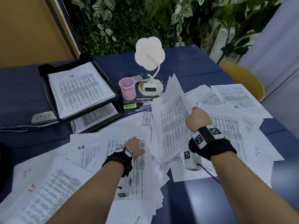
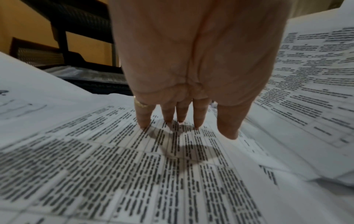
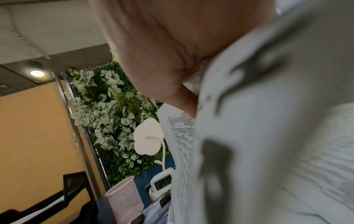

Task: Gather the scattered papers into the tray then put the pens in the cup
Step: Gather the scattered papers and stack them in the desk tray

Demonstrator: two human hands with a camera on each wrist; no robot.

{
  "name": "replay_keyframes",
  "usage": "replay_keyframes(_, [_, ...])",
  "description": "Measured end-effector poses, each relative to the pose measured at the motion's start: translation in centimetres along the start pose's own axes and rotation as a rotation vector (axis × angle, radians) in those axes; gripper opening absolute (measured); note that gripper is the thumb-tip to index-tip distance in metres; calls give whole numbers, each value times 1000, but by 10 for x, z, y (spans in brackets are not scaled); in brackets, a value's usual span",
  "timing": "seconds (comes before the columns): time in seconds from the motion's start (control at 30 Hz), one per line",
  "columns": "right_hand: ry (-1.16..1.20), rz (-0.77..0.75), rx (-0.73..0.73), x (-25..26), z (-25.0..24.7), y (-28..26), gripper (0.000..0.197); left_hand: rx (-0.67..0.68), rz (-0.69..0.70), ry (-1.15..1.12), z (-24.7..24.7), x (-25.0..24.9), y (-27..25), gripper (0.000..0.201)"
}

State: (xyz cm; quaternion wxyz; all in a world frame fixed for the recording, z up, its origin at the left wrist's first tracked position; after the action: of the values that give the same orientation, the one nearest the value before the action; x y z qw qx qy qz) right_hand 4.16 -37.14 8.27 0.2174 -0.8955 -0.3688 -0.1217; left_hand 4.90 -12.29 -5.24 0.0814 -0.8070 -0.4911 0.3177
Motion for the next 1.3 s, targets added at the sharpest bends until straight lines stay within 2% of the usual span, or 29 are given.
replay_keyframes(0.1, [47, -33, -87, 6, -22, -3, 27, 64, -5, 13, -1, -2, -5, 62])
replay_keyframes(0.2, [153, -64, -189, 5, -46, -6, 24, 27, 10, -59, -15, -9, -9, 57])
replay_keyframes(0.27, [255, -99, -216, 3, -56, -5, 26, -55, 1, -163, -28, -13, -10, 55])
replay_keyframes(0.37, [520, -130, -109, -3, -56, -5, 33, -296, 8, -458, -55, -21, -9, 60])
replay_keyframes(0.47, [724, -127, 57, -7, -46, -11, 27, -568, -13, -764, -88, -18, -4, 65])
replay_keyframes(0.57, [813, -126, 182, -10, -31, -18, 22, -643, -2, -1005, -107, -15, -3, 64])
replay_keyframes(0.63, [807, -126, 232, -12, -22, -20, 22, -689, 53, -1005, -120, -19, -11, 44])
replay_keyframes(0.73, [797, -136, 266, -11, -14, -21, 27, -851, 147, -870, -138, -21, -33, 14])
replay_keyframes(0.83, [821, -159, 285, -4, -7, -26, 33, -880, 229, -910, -136, -27, -49, 19])
replay_keyframes(0.97, [803, -132, 312, 0, 10, -27, 34, -863, 200, -1011, -120, -25, -53, 35])
replay_keyframes(1.13, [840, -91, 327, 4, 24, -28, 34, -872, 233, -1015, -112, -36, -55, 35])
replay_keyframes(1.3, [981, -187, 272, 15, 6, -31, 34, -998, 332, -1045, -134, -43, -67, 29])
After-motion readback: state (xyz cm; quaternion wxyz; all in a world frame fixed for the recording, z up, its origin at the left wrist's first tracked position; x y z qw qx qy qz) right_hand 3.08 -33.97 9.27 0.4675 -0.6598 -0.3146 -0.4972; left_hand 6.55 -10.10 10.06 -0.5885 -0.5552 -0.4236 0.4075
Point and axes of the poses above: each hand's wrist, its own y-axis towards the middle knuckle, its own z-axis out of the palm, x = y × z, the point moved 8 cm from there along y, towards the middle knuckle, and after that the axes turned 15 degrees about z, right-handed, at the moved point
